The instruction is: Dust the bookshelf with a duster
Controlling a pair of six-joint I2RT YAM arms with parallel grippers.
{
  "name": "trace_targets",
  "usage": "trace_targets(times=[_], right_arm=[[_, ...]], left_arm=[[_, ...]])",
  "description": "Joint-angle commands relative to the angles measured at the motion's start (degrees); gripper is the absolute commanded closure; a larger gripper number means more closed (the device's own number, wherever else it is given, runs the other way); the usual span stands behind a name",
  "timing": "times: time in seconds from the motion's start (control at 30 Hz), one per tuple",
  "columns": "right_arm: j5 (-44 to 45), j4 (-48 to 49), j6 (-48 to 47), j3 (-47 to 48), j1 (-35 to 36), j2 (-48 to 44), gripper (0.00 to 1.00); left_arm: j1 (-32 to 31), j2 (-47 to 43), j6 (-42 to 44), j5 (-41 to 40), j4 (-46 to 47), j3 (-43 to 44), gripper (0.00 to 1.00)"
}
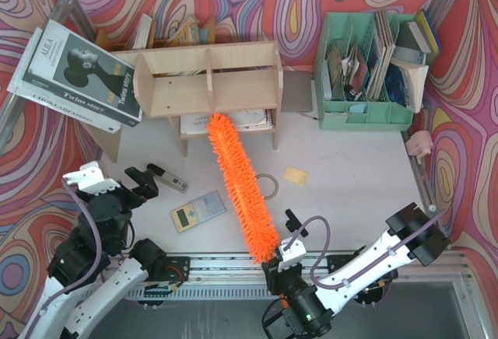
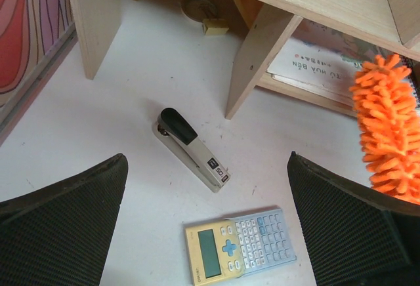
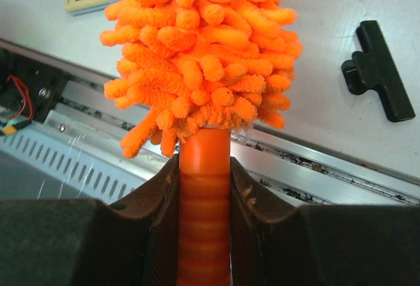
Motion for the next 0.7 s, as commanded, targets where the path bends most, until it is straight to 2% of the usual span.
trace_targets(times=[0.0, 0.07, 0.27, 0.53, 0.67], right_arm=[[7.6, -12.2, 13.9, 1.0, -0.6, 2.5, 1.00], [6.9, -19.7, 27.1, 0.5, -1.0, 3.7, 1.00], [8.4, -22.0, 32.4, -2.3, -2.2, 3.3, 1.00], [9.6, -21.9, 30.7, 0.0, -3.2, 6.3, 1.00], [12.4, -18.4, 17.2, 7.2, -3.3, 10.8, 1.00]], left_arm=[[-1.4, -1.5, -0.8, -4.2, -1.8, 1.0, 0.02], [-1.5, -1.5, -0.9, -4.5, -1.9, 1.0, 0.02], [-1.5, -0.1, -0.9, -4.3, -2.1, 1.2, 0.02], [-1.5, 0.8, -1.1, -4.3, -2.3, 1.3, 0.02], [-1.6, 0.7, -1.1, -4.4, -2.2, 1.1, 0.02]])
